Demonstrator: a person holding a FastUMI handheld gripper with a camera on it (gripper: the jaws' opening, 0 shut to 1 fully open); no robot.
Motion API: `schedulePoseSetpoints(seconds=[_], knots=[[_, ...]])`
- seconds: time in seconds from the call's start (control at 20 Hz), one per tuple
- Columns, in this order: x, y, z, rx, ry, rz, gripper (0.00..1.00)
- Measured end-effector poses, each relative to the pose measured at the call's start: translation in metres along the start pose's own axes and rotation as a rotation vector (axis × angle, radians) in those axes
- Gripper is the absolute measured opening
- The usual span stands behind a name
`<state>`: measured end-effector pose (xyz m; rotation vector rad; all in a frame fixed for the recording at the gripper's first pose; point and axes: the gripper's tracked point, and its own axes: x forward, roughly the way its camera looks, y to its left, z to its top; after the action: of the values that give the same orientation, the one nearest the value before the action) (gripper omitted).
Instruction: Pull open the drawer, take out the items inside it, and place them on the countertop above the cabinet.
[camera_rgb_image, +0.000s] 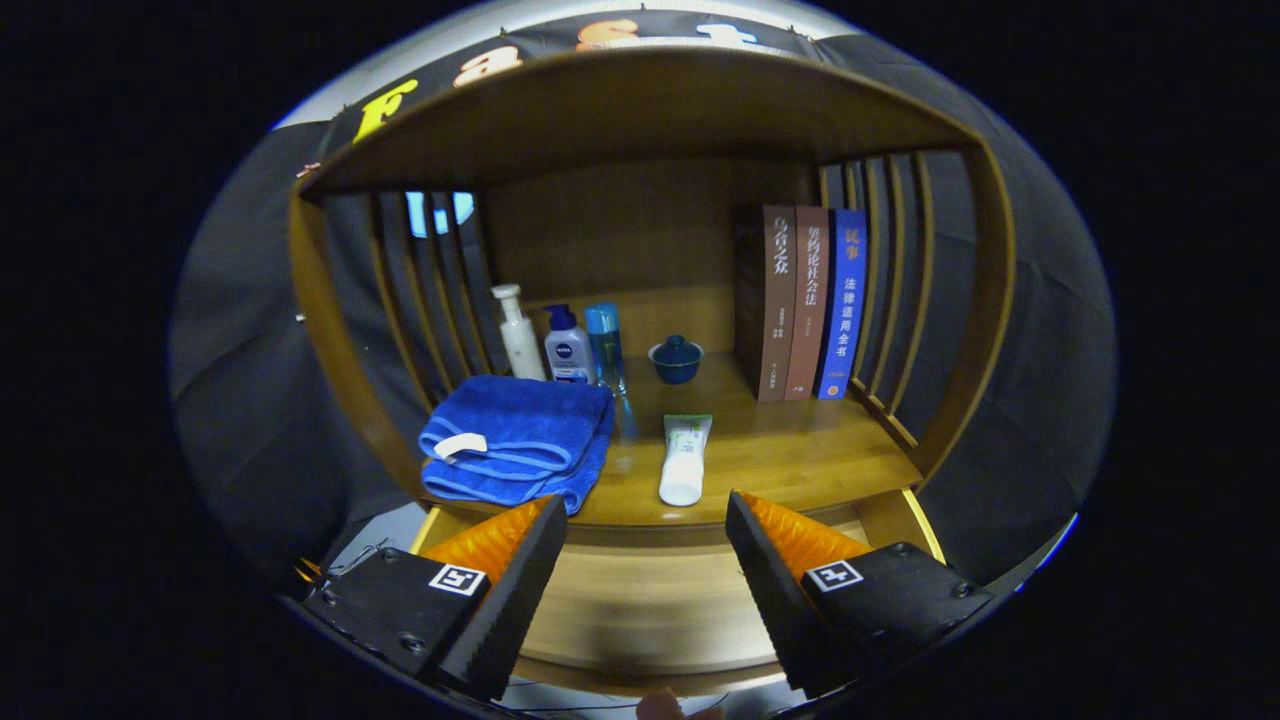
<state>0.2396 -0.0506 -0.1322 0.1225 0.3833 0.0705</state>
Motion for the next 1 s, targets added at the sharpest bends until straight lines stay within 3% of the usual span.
schedulePoseSetpoints(seconds=[0.45, 0.75, 1.0], knots=[[-0.112, -0.005, -0.06, -0.025, -0.252, -0.032, 1.0], [-0.131, -0.013, -0.111, -0.05, -0.339, -0.07, 1.0], [-0.115, -0.02, -0.159, -0.099, -0.344, -0.082, 1.0]])
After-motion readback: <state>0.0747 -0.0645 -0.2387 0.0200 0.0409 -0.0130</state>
